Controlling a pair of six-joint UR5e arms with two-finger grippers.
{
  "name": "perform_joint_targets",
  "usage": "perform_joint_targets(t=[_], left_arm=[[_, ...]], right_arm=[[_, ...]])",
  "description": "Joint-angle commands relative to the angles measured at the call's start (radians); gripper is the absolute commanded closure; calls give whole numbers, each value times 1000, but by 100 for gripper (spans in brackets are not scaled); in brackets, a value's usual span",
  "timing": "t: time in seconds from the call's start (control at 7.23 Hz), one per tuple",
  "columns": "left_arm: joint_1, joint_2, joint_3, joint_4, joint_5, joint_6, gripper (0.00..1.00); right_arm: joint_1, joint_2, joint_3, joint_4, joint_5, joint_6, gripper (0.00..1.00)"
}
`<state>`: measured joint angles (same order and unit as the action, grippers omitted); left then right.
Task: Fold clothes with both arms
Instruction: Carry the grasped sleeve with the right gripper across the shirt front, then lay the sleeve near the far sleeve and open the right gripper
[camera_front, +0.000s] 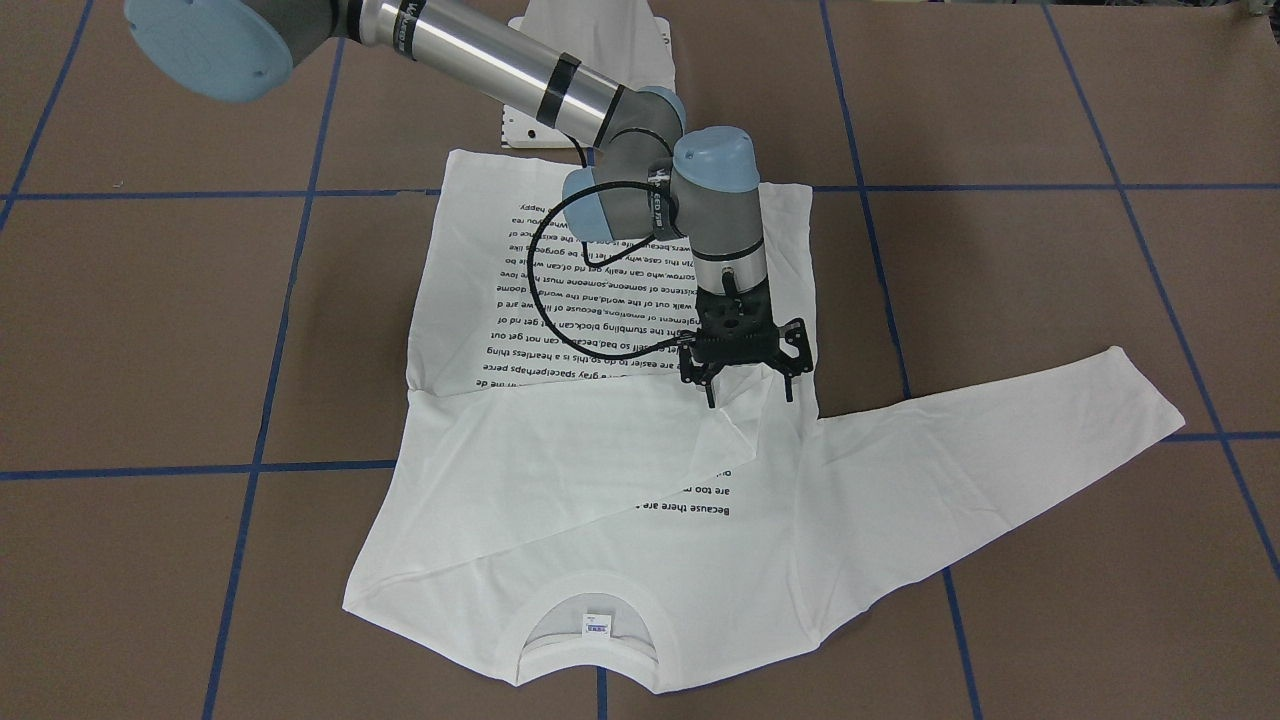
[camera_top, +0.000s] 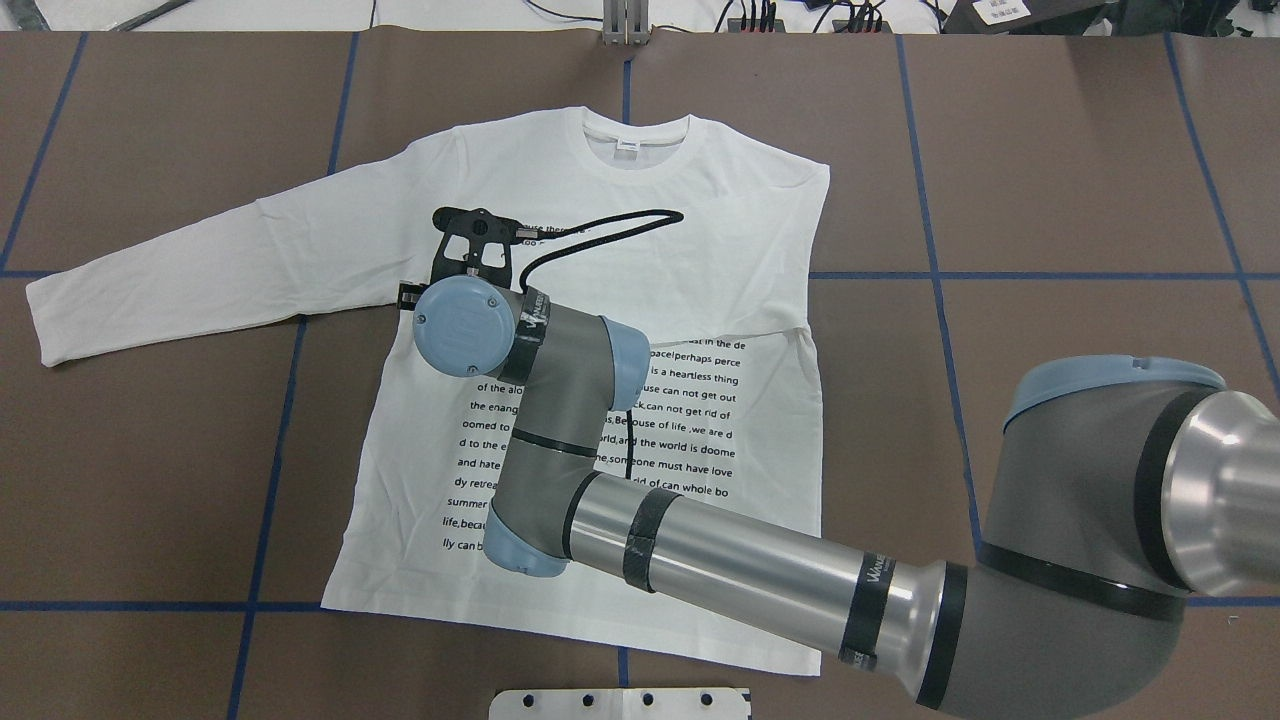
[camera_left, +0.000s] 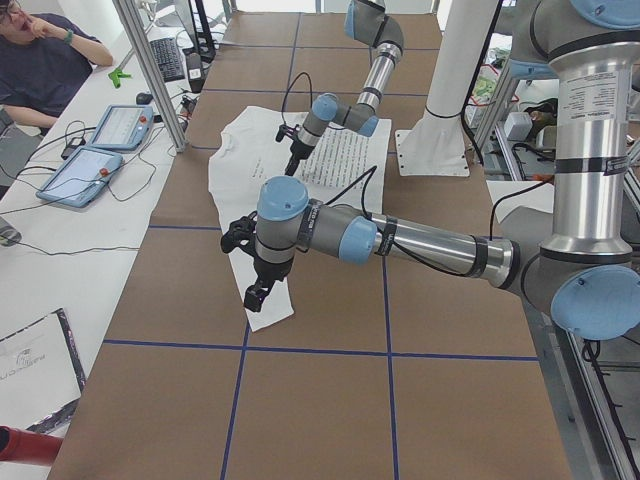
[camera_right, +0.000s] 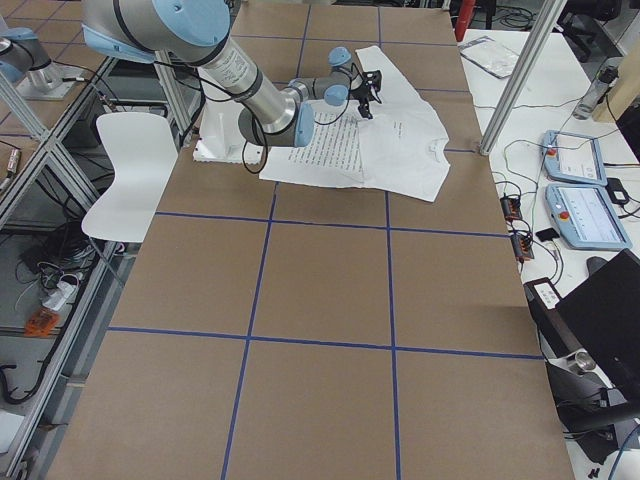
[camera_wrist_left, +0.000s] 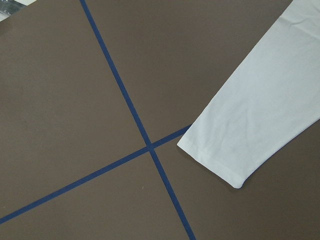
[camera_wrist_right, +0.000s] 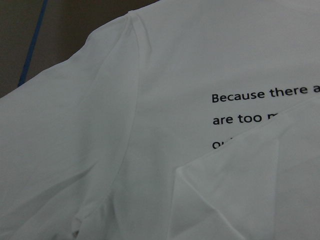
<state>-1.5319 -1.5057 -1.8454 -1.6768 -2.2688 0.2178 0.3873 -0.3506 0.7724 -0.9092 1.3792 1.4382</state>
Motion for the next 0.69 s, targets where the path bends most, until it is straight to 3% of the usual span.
perform_joint_targets(t=[0.0, 0.55], left_arm=[[-1, 2, -3, 0, 0, 0, 0], [-2, 1, -2, 0, 2, 0, 0]], right_arm=[[-13, 54, -48, 9, -31, 2, 4], [-47, 165, -99, 12, -49, 8, 5]])
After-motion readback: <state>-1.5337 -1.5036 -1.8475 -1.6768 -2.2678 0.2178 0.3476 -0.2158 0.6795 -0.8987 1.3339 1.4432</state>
